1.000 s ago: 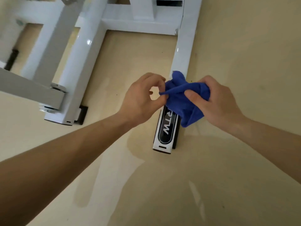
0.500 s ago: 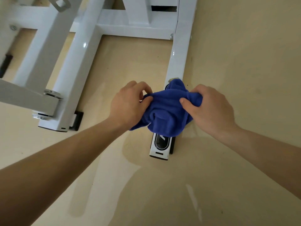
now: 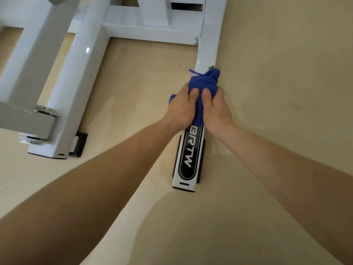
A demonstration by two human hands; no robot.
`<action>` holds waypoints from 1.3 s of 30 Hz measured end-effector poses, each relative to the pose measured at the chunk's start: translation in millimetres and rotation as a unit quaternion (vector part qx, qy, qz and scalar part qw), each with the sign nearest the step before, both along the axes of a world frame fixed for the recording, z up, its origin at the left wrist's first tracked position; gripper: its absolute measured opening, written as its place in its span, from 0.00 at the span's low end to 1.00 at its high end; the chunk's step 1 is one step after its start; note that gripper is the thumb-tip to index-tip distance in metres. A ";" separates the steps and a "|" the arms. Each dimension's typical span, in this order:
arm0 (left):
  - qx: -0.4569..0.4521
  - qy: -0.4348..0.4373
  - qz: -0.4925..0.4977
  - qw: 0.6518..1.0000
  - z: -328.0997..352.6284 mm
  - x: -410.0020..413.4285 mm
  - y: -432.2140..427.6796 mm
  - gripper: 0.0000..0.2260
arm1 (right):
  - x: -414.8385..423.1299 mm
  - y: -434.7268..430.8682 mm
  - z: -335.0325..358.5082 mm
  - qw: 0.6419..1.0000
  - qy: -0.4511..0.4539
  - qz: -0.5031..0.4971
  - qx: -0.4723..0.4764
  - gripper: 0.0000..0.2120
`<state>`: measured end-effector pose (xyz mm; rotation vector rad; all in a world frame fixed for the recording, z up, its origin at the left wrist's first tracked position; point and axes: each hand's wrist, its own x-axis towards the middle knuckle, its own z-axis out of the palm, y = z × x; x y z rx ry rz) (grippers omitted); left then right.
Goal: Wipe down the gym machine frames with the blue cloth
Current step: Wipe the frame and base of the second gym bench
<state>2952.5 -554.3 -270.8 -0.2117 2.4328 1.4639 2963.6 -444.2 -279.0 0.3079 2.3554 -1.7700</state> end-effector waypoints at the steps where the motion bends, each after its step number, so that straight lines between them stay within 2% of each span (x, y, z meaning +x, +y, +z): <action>1: -0.004 -0.003 -0.002 1.000 -1.1 -9.5 1.7 0.15 | -10.7 0.9 0.2 1.000 0.000 0.001 0.002 0.15; 7: -0.005 -0.017 -0.019 1.000 3.8 -4.0 0.2 0.16 | -11.2 5.1 -5.5 0.999 0.010 0.028 0.024 0.08; 11: -0.002 -0.011 -0.024 1.000 8.5 51.2 -8.1 0.16 | 37.1 1.4 -12.1 0.997 0.053 0.048 0.010 0.18; 15: -0.021 -0.027 -0.033 0.999 8.6 118.3 -16.3 0.24 | 107.8 -1.0 -16.3 0.993 0.091 0.074 0.004 0.23; 21: -0.033 -0.034 -0.042 0.998 5.8 189.6 -28.1 0.24 | 176.3 -6.9 -12.6 0.995 0.034 0.097 -0.018 0.26; 25: -0.038 -0.027 -0.041 0.998 15.2 168.3 -25.2 0.19 | 154.0 -7.4 -8.6 0.995 0.049 0.082 0.004 0.25; 31: -0.023 -0.030 -0.006 0.999 17.4 92.3 -7.1 0.13 | 79.0 -4.3 -5.6 0.998 0.047 0.028 0.034 0.17; 34: -0.025 -0.020 0.005 0.999 18.5 106.8 -5.0 0.11 | 101.3 -6.9 -3.1 0.998 0.055 0.022 0.016 0.17; 36: -0.030 -0.022 -0.016 0.999 17.9 115.2 -9.1 0.14 | 118.9 -7.6 -2.8 0.998 0.054 0.038 -0.012 0.17; 39: -0.030 -0.021 -0.036 0.999 14.5 96.2 -13.9 0.14 | 103.1 -3.4 -0.3 0.998 0.041 0.041 -0.028 0.15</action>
